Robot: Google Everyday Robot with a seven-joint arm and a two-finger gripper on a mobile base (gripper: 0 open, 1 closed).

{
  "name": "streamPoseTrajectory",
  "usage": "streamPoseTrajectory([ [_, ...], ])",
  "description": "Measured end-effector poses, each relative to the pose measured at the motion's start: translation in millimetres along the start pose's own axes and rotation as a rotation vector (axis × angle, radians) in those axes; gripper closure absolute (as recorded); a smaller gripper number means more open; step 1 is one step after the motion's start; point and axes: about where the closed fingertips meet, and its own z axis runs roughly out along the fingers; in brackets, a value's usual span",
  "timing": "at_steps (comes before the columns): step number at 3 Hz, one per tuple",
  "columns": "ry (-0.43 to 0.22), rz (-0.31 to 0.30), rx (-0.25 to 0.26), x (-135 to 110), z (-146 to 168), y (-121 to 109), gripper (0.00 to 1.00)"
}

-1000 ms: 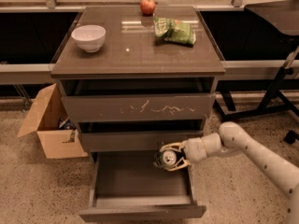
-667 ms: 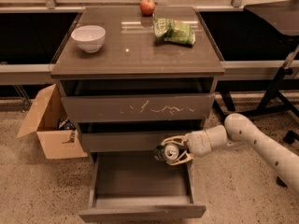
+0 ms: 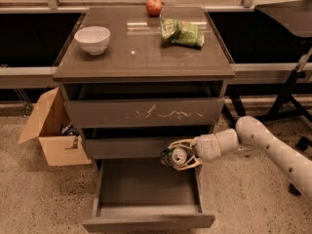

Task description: Pick green can from bottom drawer and place on counter

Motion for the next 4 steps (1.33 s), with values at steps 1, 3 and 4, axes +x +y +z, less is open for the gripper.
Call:
streamPoseTrajectory([
  [1,-0.032,-0.038,0.058,-62.4,-25.7,-37.5,1.0],
  [3,-0.057,-0.048,0.116,-138.0,-74.0,-95.9,1.0],
  [4,-0.063,-0.059,0.125,-144.9,-76.3,-102.8,1.0],
])
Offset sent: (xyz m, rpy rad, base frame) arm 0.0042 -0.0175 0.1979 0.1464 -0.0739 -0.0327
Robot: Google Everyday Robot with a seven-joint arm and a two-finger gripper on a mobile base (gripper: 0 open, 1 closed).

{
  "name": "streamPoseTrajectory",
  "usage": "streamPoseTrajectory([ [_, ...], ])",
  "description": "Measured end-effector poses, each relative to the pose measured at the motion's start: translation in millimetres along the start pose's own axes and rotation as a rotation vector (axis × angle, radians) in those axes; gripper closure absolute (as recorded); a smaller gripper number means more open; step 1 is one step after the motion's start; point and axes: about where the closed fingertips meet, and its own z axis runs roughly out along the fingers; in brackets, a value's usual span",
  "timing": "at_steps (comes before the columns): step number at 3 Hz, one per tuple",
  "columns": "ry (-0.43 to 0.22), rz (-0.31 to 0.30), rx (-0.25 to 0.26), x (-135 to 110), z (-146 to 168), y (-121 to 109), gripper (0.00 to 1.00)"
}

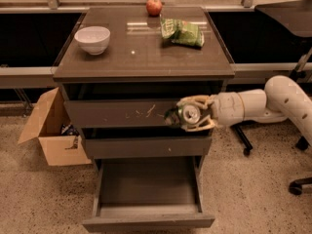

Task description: Pick green can from bottom drawer and place on counter

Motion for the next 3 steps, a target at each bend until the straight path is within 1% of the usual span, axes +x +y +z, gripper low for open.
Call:
streamPoseTrajectory([
  [1,-0.024,-0.054,0.051,-35.7,-10.3,-41.0,1.0],
  [2,-0.008,-0.104,0.11,-68.7,-26.0,-96.7,1.0],
  [3,-0.011,-0.102,0.118,-68.1,-27.0,-100.2,1.0],
])
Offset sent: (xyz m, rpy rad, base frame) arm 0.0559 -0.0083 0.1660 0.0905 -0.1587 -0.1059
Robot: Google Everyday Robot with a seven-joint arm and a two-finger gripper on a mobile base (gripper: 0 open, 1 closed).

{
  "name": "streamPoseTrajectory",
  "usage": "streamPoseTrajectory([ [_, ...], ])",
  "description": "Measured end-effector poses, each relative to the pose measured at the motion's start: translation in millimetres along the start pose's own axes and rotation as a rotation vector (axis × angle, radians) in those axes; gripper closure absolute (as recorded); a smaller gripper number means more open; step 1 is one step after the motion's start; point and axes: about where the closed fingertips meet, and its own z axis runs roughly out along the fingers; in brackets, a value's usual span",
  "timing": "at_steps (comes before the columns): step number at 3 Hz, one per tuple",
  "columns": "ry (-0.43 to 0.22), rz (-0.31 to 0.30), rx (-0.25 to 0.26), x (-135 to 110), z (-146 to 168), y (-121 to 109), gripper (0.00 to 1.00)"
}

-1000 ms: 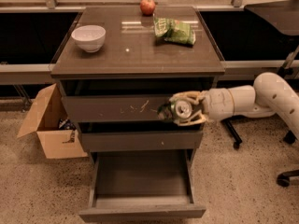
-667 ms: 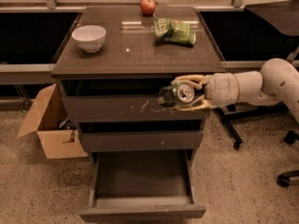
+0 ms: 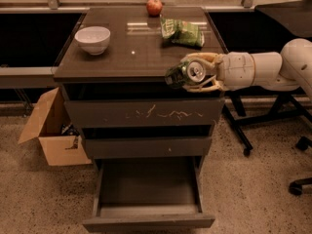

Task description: Pick green can from bottom drawer and place on counter

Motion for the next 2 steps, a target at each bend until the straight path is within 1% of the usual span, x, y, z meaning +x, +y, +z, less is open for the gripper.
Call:
streamPoseTrajectory([
  [1,-0.014,0.01,0.033,4.4,-2.3,-15.1,1.0],
  [2,-0.029,0.04,0.057,8.4,-6.8,-44.3,1.0],
])
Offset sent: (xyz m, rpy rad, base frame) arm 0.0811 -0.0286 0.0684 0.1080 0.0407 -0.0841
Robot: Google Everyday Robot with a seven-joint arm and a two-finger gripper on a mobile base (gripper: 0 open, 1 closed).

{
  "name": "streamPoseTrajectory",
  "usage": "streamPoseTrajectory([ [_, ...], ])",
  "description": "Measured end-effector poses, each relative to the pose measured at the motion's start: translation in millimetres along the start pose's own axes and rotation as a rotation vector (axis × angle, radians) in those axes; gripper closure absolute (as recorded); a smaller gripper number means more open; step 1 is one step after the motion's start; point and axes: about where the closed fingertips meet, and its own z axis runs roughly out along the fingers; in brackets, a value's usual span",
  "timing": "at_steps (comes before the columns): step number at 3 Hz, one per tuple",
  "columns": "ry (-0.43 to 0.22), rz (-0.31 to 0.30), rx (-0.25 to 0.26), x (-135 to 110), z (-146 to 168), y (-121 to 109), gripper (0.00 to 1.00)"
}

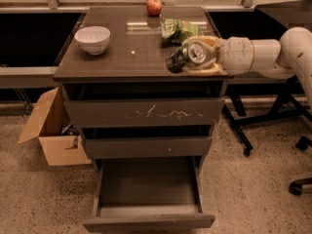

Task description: Pick green can from bottom drawer and place on counter

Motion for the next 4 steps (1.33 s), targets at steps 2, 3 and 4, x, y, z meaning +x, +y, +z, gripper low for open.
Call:
streamPoseTrajectory([
  [2,0.109,0.128,0.101,8.1,-0.2,-61.0,1.0],
  [3,0.159,0.214,0.186,29.3,9.1,-75.8,1.0],
  [4,0.166,0.226,0.211,34.3,11.5,-82.0,1.0],
])
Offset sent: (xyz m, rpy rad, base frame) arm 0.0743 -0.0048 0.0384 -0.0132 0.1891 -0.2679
